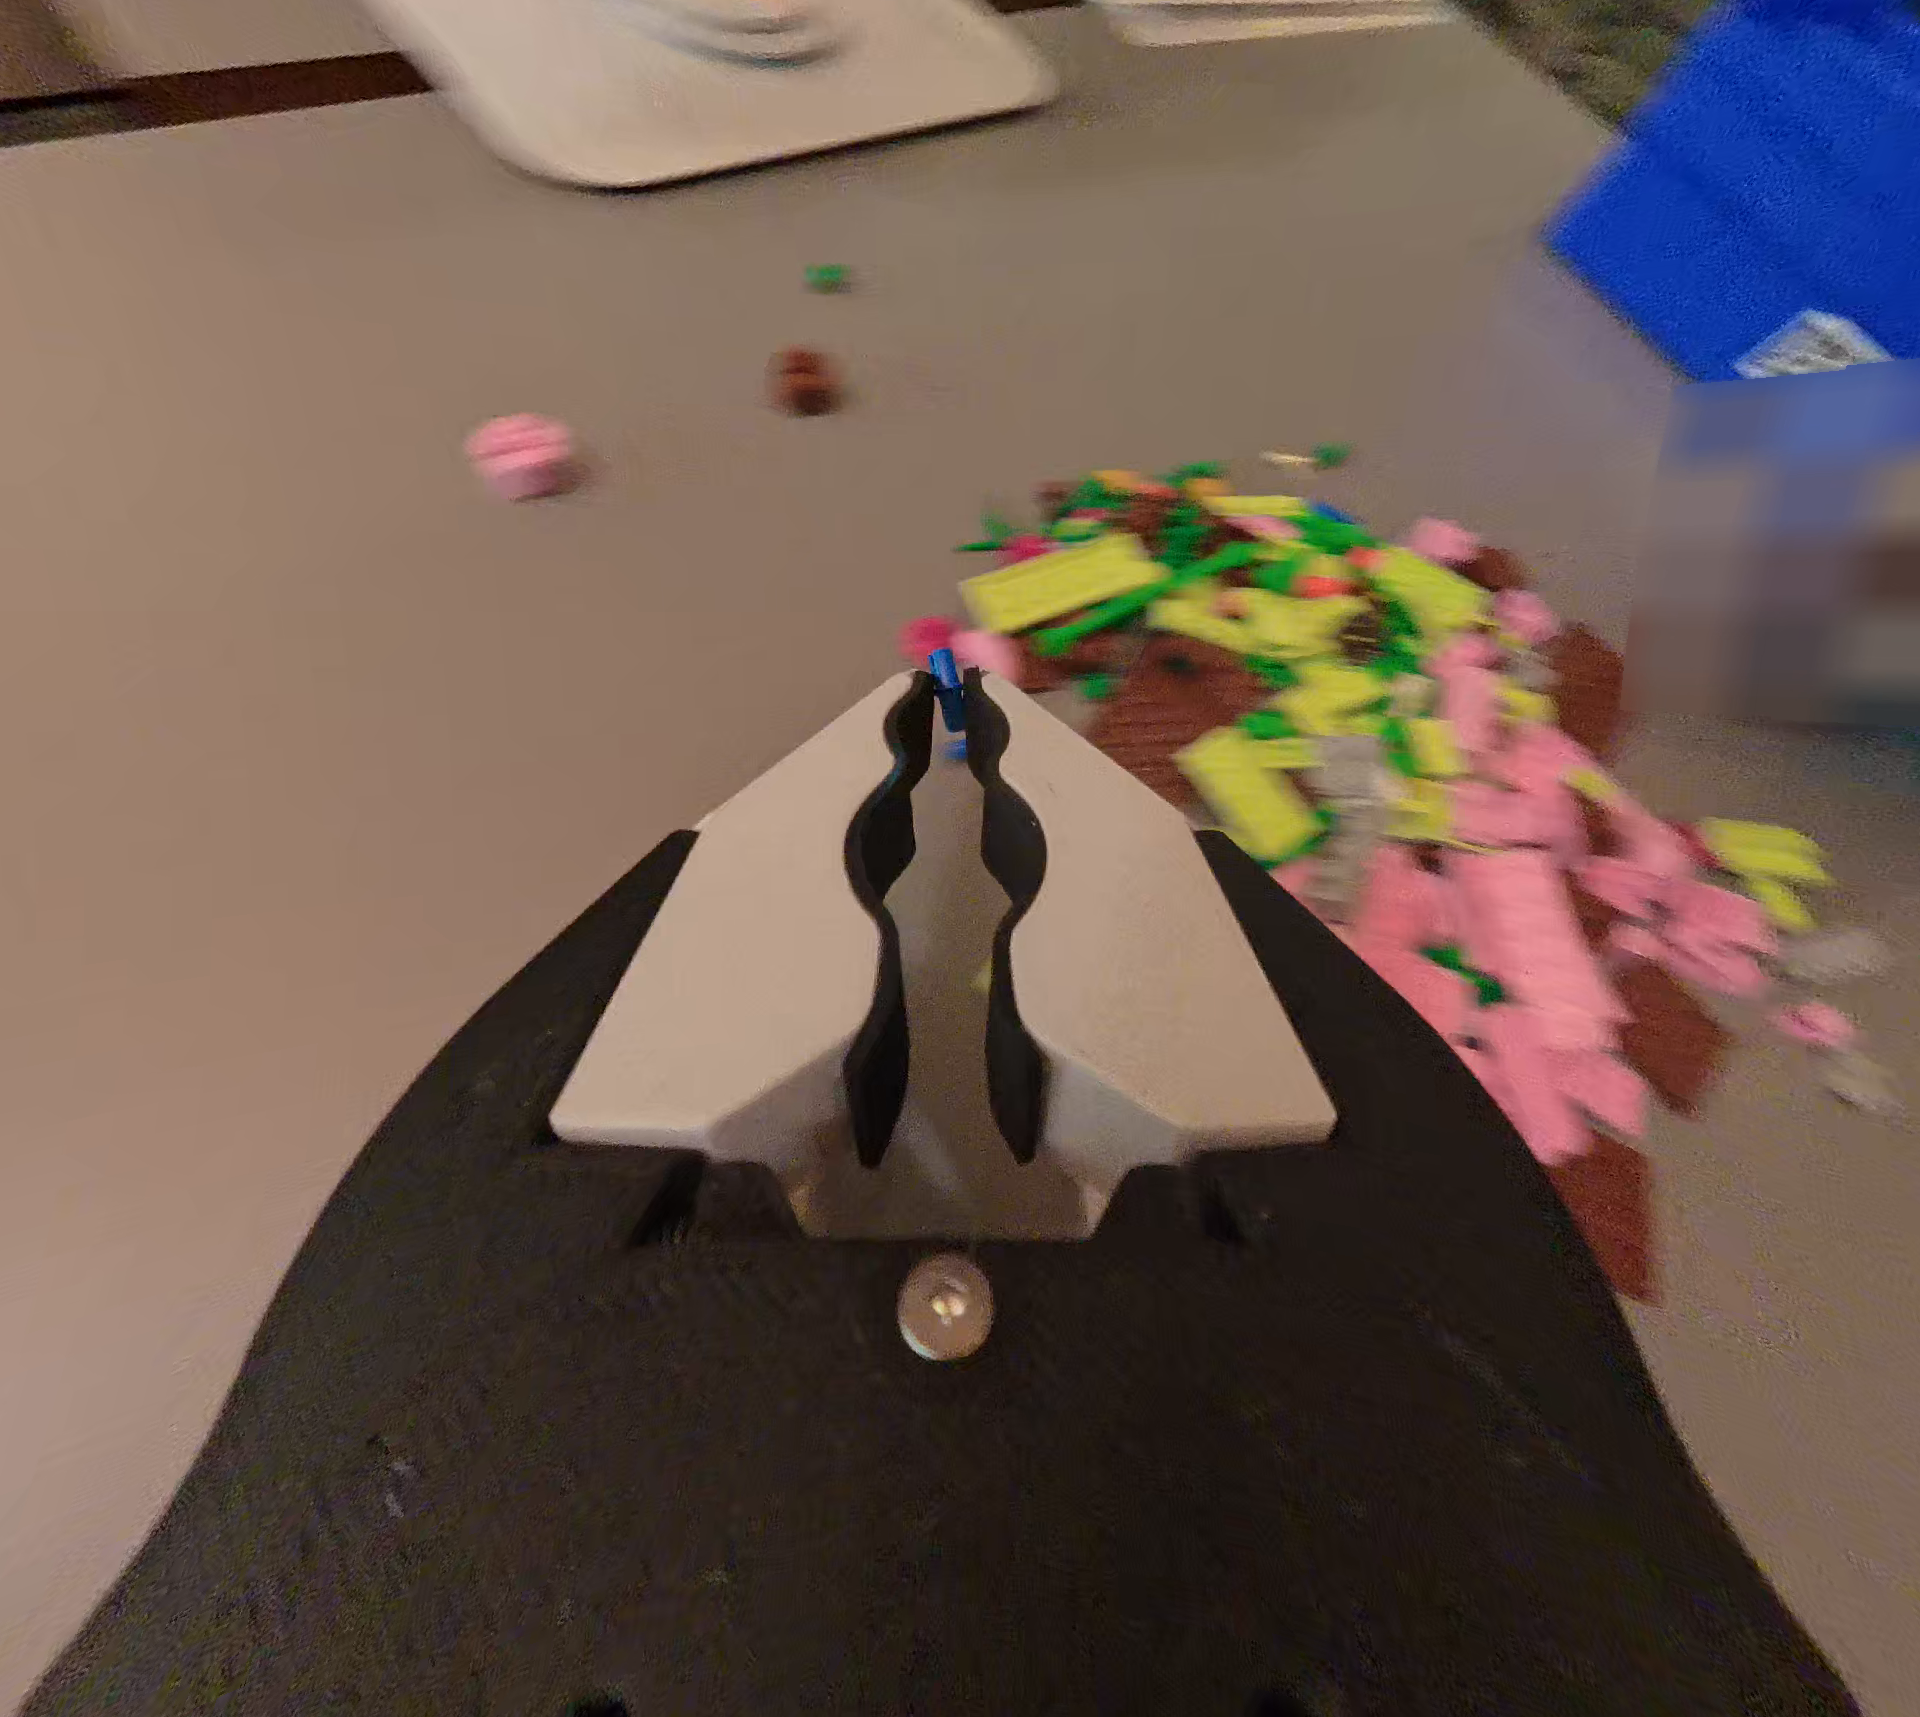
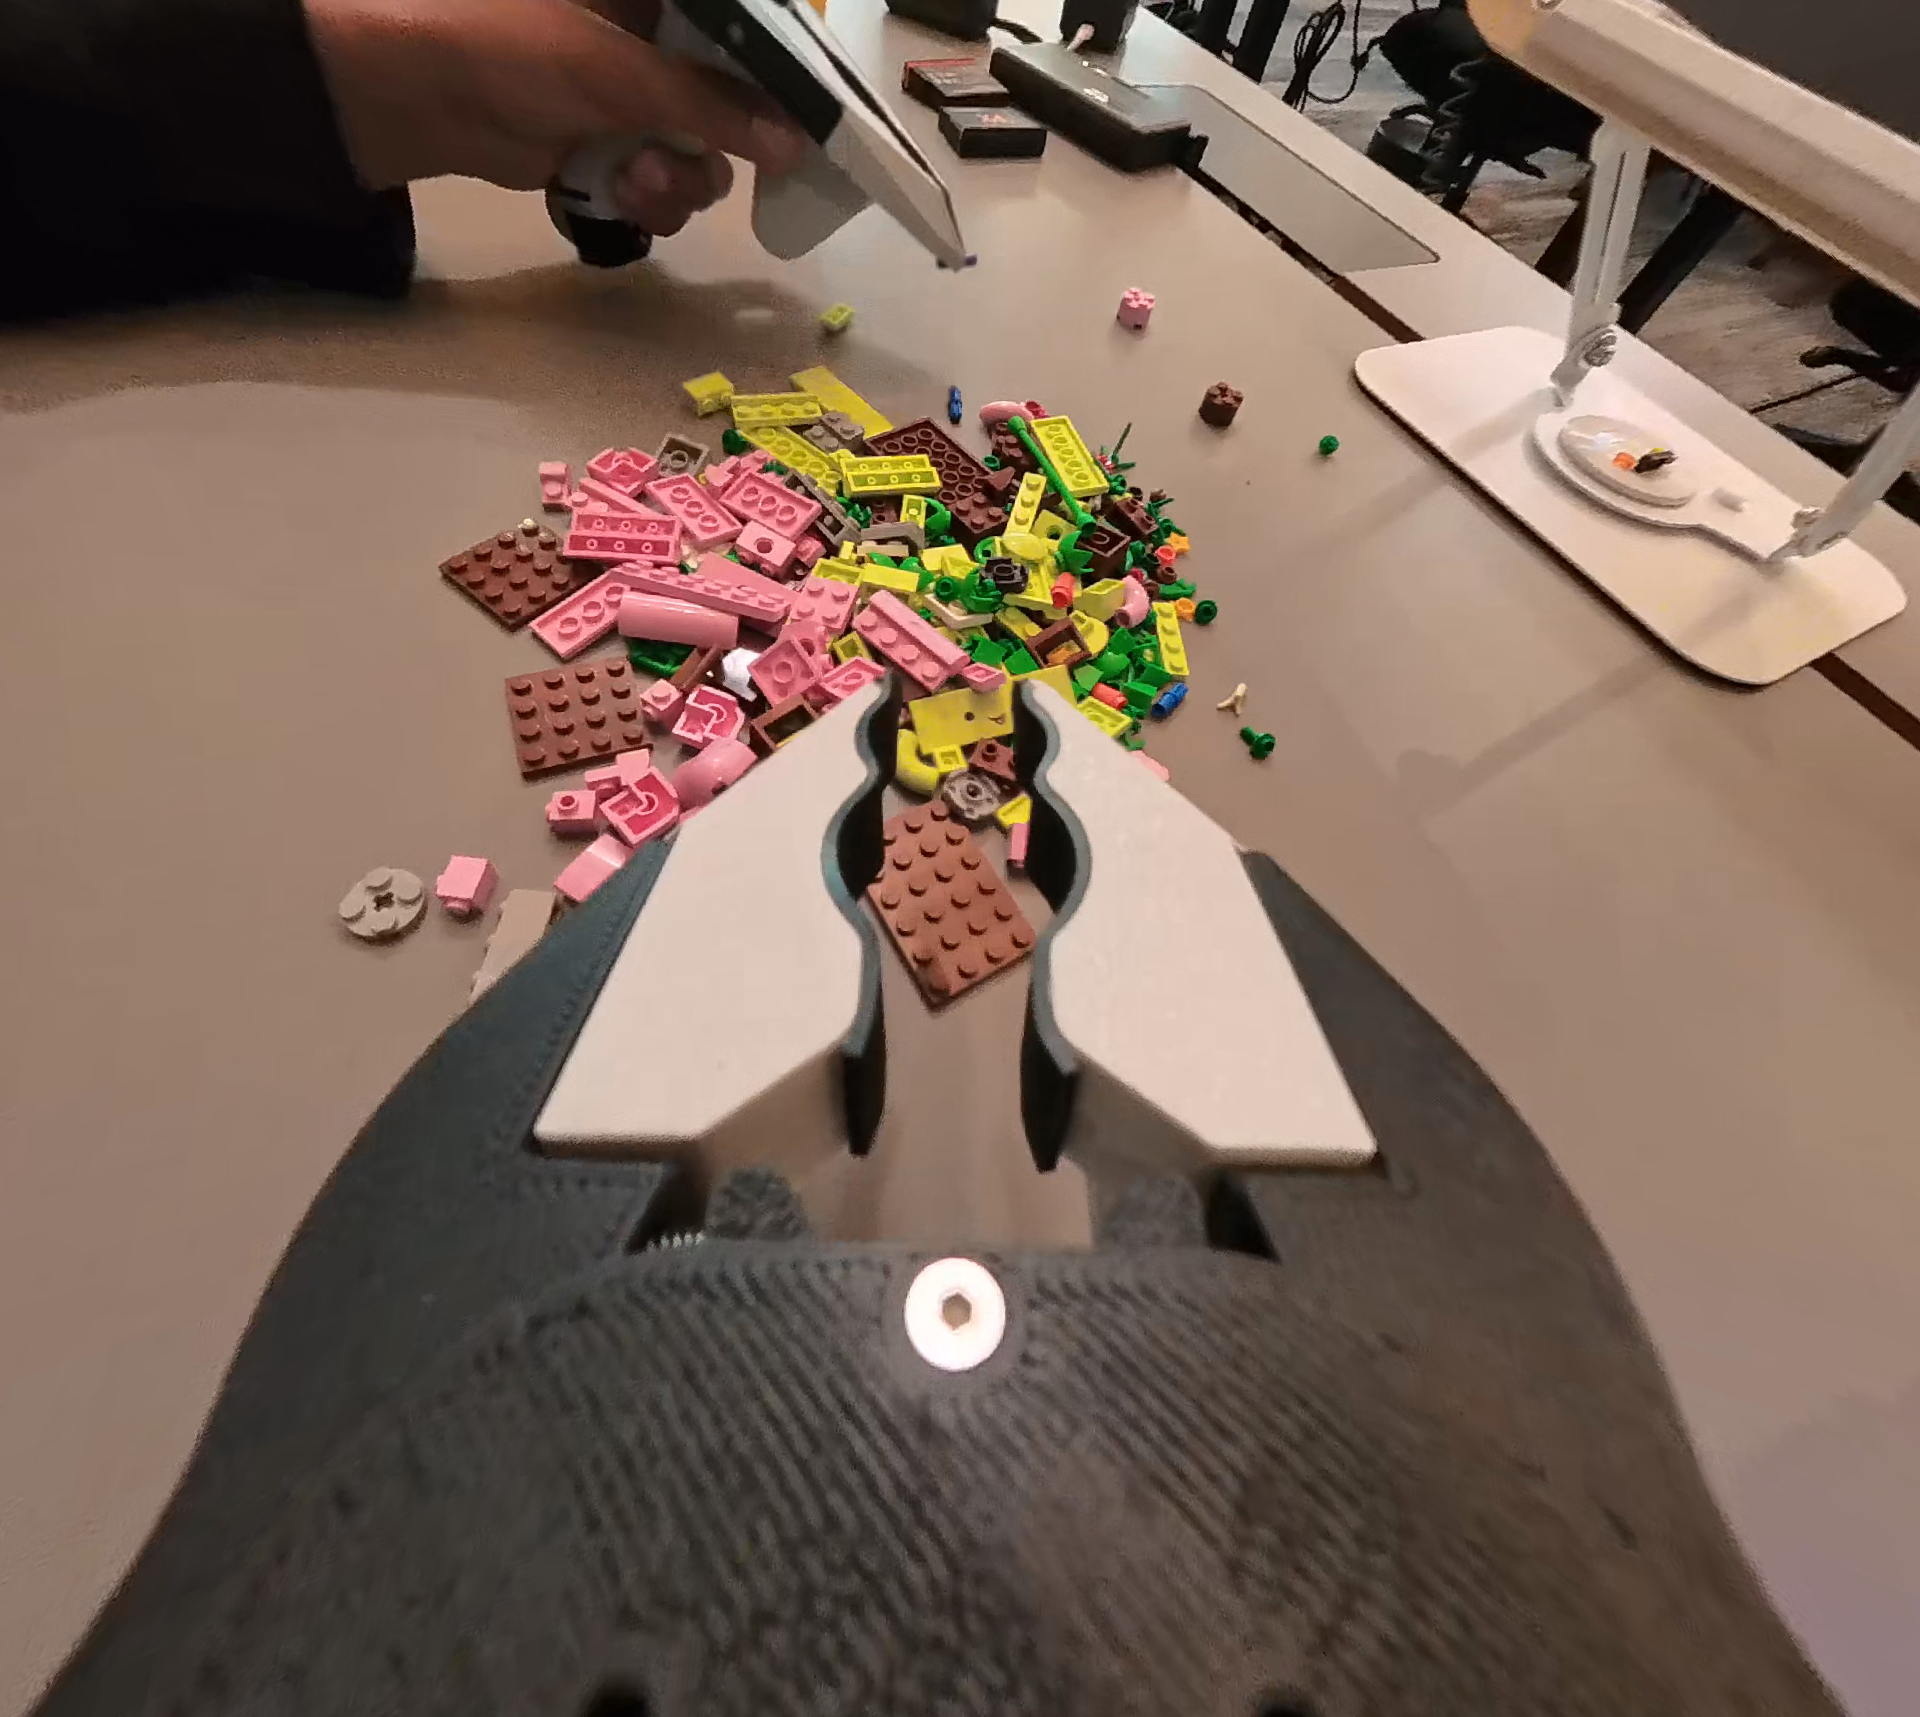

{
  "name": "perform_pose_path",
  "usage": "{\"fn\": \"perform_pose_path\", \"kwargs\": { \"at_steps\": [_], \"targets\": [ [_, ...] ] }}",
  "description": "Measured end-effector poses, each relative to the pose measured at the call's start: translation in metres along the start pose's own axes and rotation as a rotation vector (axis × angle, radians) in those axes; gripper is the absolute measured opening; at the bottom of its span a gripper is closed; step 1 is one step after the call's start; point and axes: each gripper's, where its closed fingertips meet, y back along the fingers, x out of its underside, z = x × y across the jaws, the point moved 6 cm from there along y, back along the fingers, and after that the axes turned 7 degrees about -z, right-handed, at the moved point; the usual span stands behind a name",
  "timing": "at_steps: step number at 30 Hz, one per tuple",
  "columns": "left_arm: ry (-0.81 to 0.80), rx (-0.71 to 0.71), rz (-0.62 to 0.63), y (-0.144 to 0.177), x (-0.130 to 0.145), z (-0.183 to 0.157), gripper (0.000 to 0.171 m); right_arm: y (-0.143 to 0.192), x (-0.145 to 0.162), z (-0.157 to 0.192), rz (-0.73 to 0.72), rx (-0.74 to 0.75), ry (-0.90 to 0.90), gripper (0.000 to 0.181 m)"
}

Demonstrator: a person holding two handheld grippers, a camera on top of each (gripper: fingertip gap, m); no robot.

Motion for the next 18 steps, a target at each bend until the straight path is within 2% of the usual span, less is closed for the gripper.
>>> {"fn": "perform_pose_path", "kwargs": {
  "at_steps": [3,4,5,6,8,11,14,18],
  "targets": [
    [-0.079,0.164,0.102,-0.02,0.008,-0.048,0.002,-0.001,0.001,0.001,0.01,0.0,0.011,0.018],
    [-0.096,0.188,0.142,-0.026,0.013,-0.057,0.012,-0.001,0.001,0.001,0.012,-0.002,0.009,0.018],
    [-0.102,0.188,0.164,-0.032,0.015,-0.063,0.036,-0.001,0.001,0.001,0.013,-0.002,0.009,0.018],
    [-0.109,0.185,0.169,-0.035,0.015,-0.066,0.05,-0.001,0.001,0.001,0.013,0.0,0.01,0.018],
    [-0.121,0.171,0.128,-0.035,0.009,-0.066,0.052,-0.001,0.001,0.001,0.011,0.002,0.011,0.018],
    [-0.124,0.124,0.039,-0.027,-0.008,-0.056,0.041,-0.001,0.001,0.002,0.014,-0.006,0.012,0.018],
    [-0.109,-0.016,-0.033,-0.022,-0.025,-0.026,0.041,-0.003,0.003,0.004,0.034,-0.013,0.021,0.018],
    [-0.095,-0.278,0.046,-0.03,-0.028,0.031,0.065,-0.006,0.007,0.007,0.067,-0.023,0.039,0.018]
  ]
}}
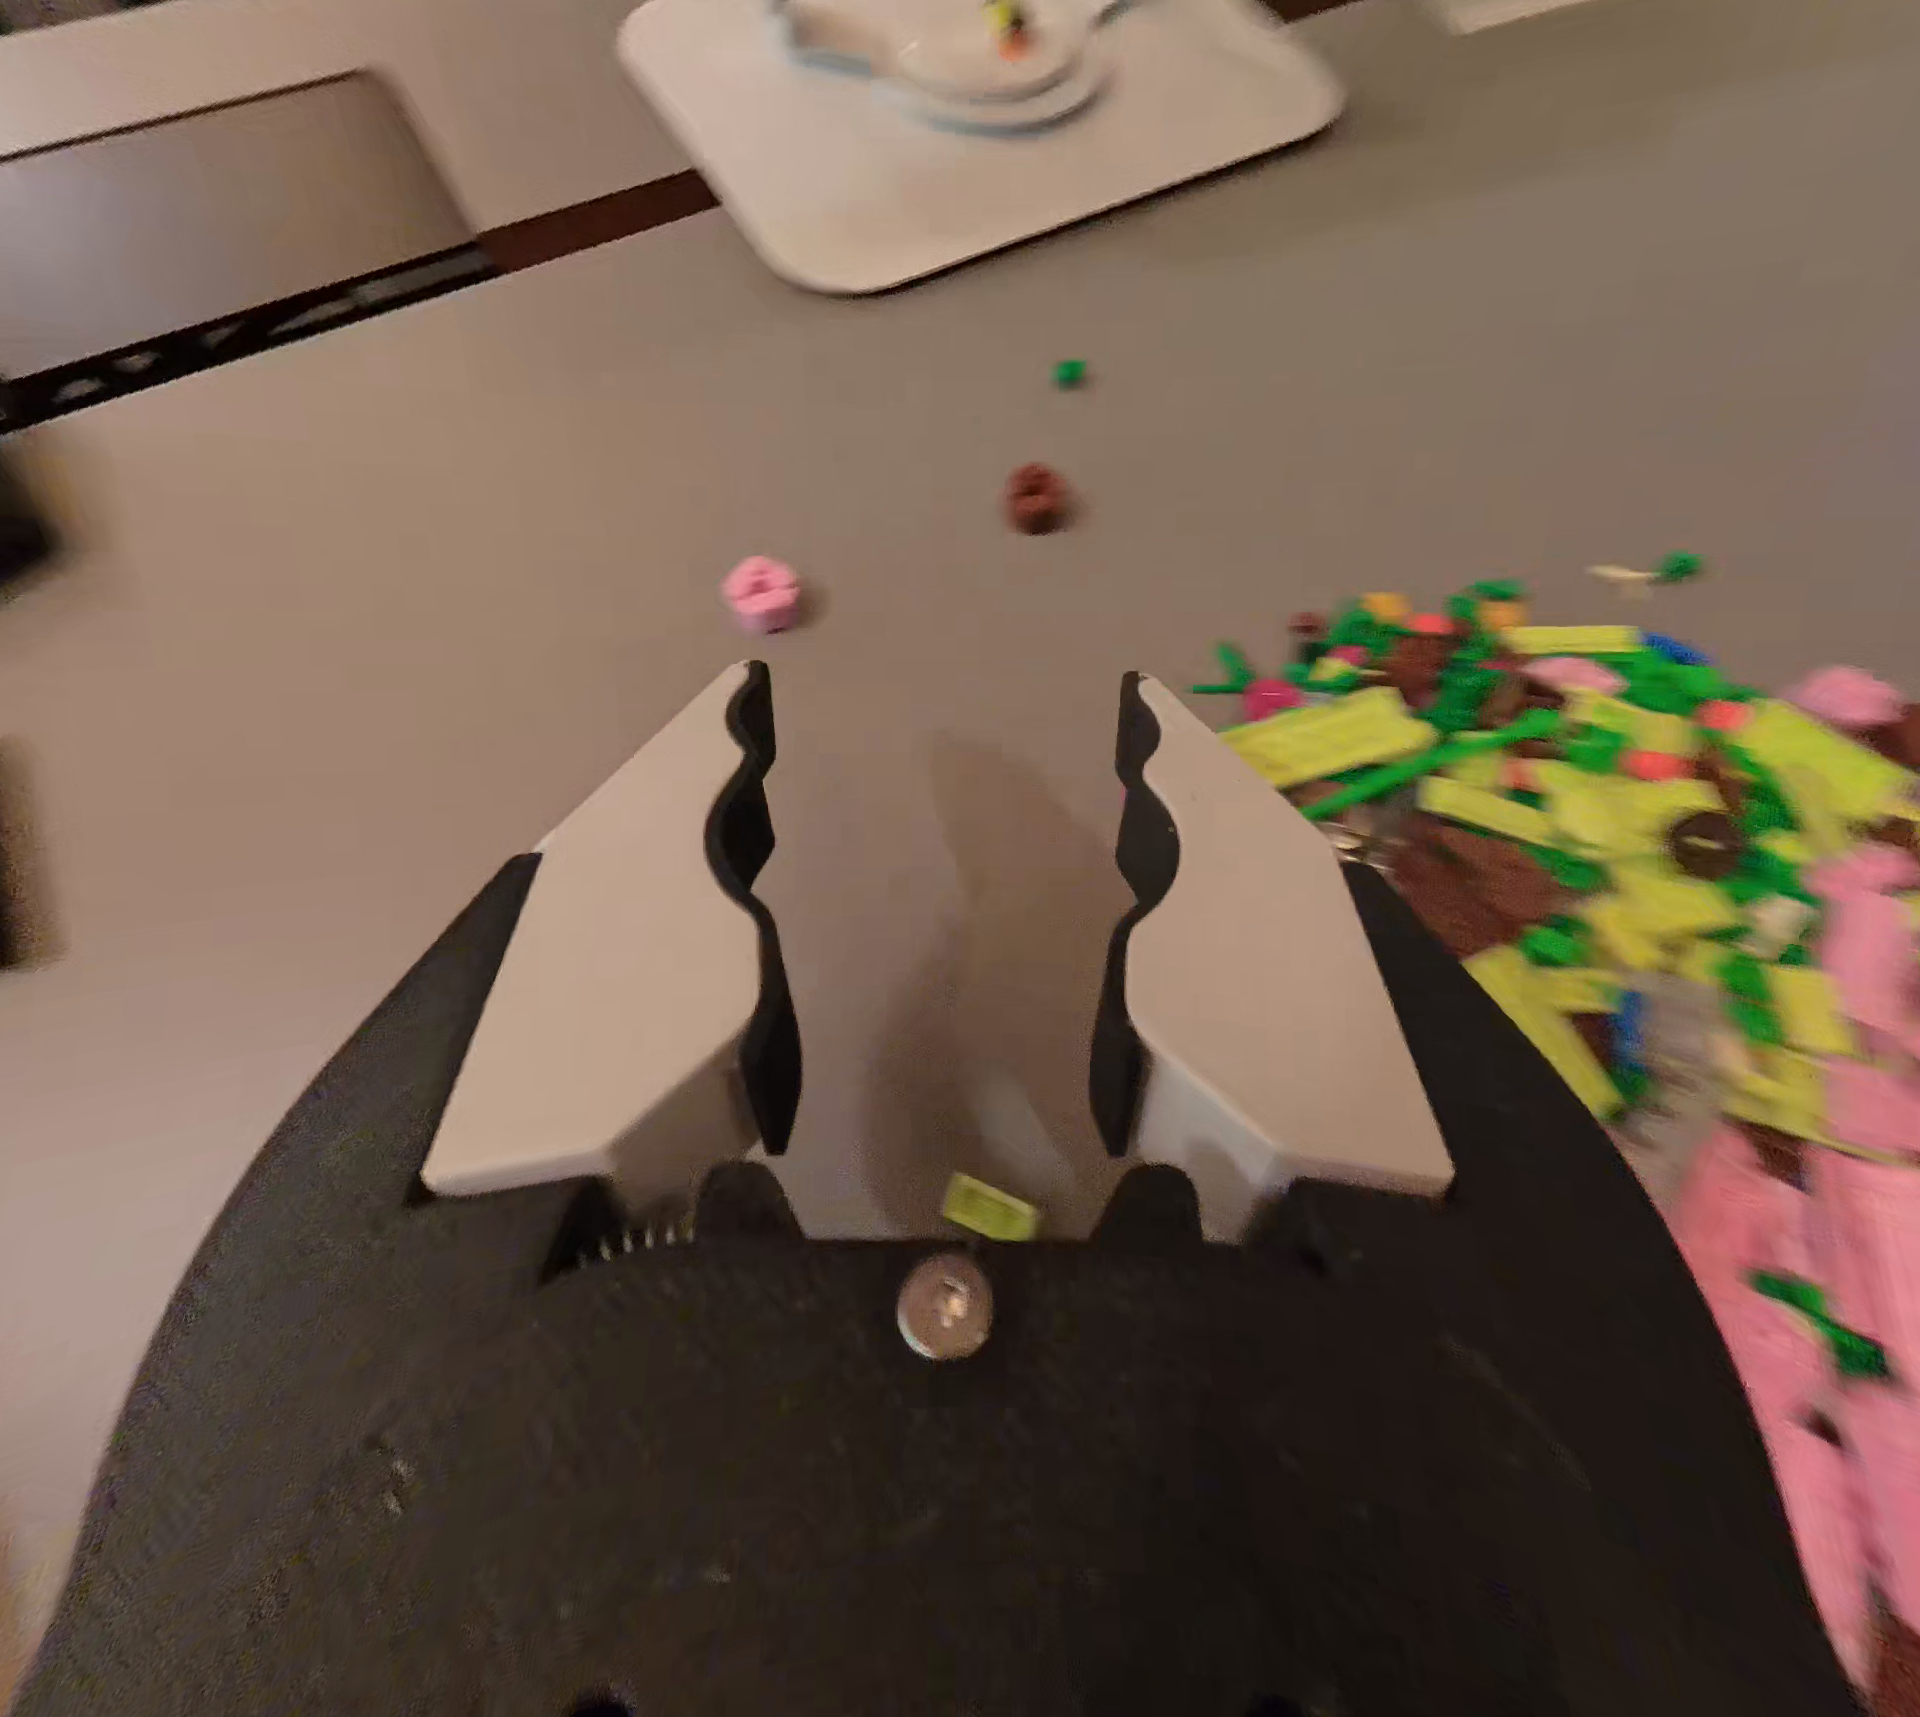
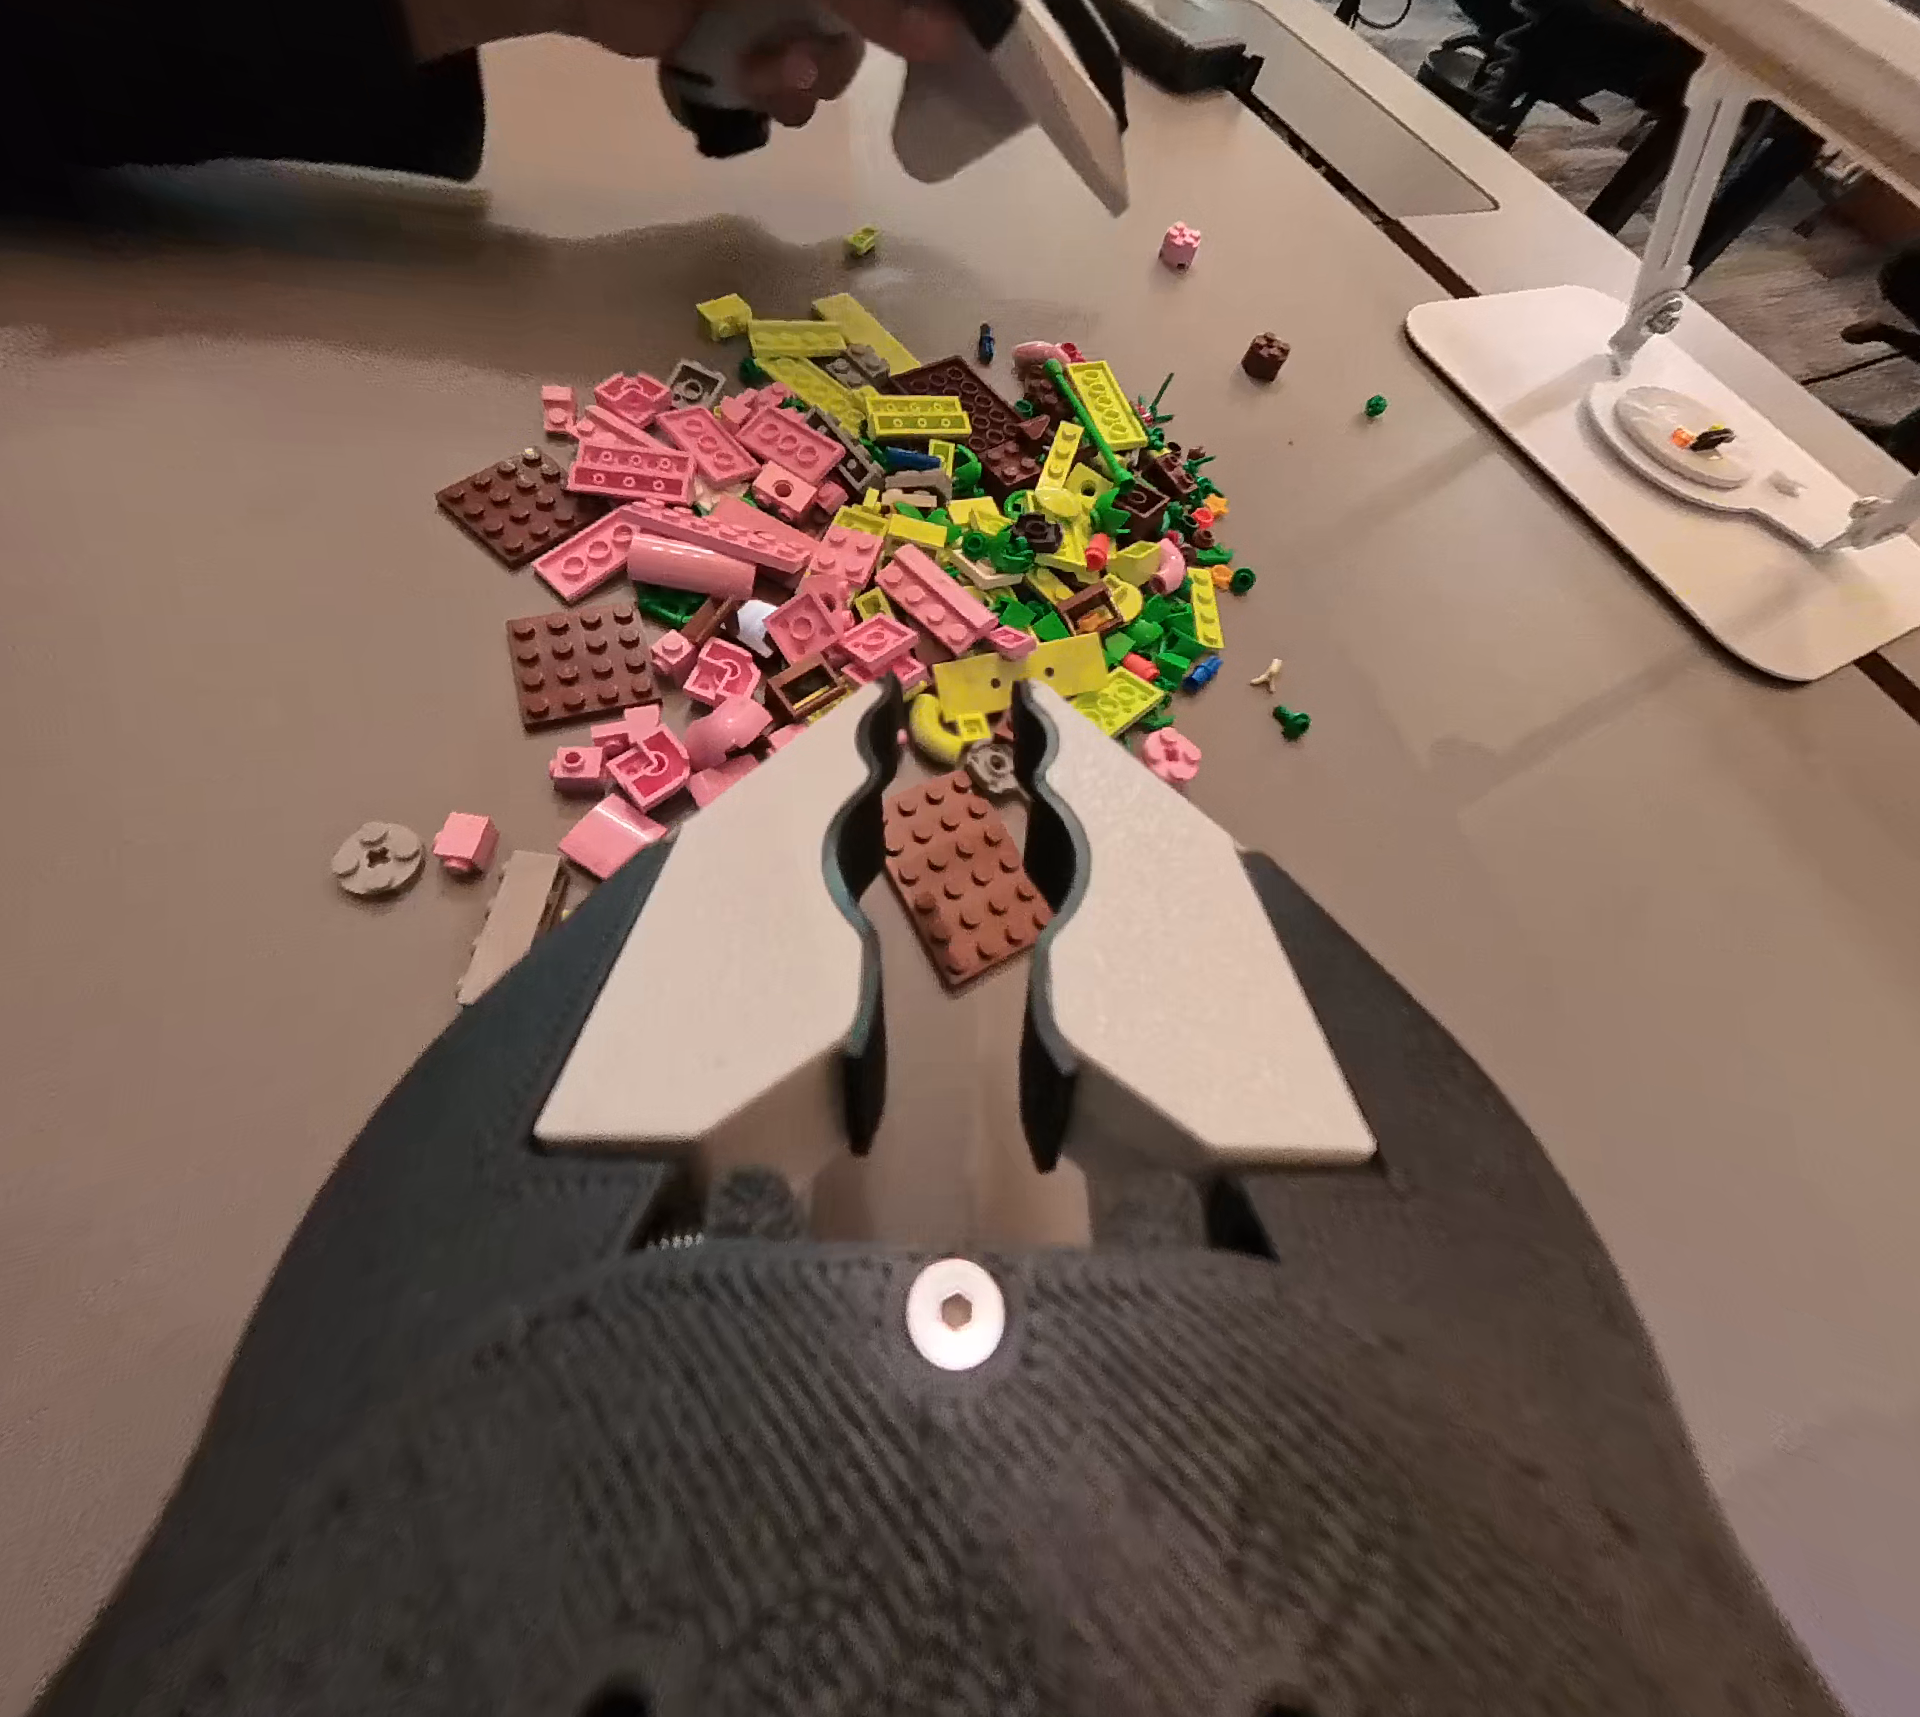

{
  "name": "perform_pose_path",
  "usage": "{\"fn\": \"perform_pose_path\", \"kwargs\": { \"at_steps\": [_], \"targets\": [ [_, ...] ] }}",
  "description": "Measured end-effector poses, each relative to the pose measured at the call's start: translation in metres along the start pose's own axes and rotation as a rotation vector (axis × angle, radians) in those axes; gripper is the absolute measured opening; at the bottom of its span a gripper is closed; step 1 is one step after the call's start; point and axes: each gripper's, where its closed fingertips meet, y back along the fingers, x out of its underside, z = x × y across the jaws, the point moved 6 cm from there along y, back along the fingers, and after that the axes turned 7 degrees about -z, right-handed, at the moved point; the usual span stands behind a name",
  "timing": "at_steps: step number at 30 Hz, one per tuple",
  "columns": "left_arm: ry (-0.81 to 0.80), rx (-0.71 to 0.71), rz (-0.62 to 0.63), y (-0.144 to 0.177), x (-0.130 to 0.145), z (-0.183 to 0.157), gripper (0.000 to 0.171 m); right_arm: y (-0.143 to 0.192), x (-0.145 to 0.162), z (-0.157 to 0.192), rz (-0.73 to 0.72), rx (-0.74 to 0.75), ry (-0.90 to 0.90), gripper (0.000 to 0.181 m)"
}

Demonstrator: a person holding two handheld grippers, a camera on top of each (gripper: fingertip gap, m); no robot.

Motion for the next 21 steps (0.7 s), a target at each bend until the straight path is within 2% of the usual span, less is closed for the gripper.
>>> {"fn": "perform_pose_path", "kwargs": {
  "at_steps": [4,7,8,10,11,14,16,17,21],
  "targets": [
    [-0.043,-0.105,0.082,-0.032,0.003,0.026,0.066,-0.001,0.001,0.001,0.016,-0.002,0.015,0.018],
    [-0.055,-0.126,0.124,-0.053,0.003,0.036,0.058,-0.001,0.002,0.001,0.017,-0.002,0.012,0.018],
    [-0.06,-0.121,0.149,-0.057,0.003,0.038,0.047,0.0,0.002,0.0,0.016,-0.001,0.011,0.018],
    [-0.069,-0.093,0.171,-0.059,0.003,0.036,0.013,0.0,0.003,-0.001,0.018,0.004,0.009,0.018],
    [-0.073,-0.086,0.151,-0.056,0.0,0.032,0.013,0.0,0.003,-0.002,0.02,0.007,0.008,0.018],
    [-0.132,0.076,0.139,-0.04,-0.009,-0.001,0.013,0.0,0.005,-0.003,0.032,0.015,0.004,0.018],
    [-0.208,0.303,0.146,-0.024,-0.01,-0.041,0.013,0.0,0.007,-0.004,0.04,0.019,0.006,0.018],
    [-0.252,0.413,0.161,-0.016,-0.008,-0.061,0.013,-0.001,0.007,-0.004,0.044,0.02,0.007,0.018],
    [-0.389,0.707,0.216,0.004,0.009,-0.123,0.013,-0.002,0.01,-0.005,0.062,0.025,0.008,0.018]
  ]
}}
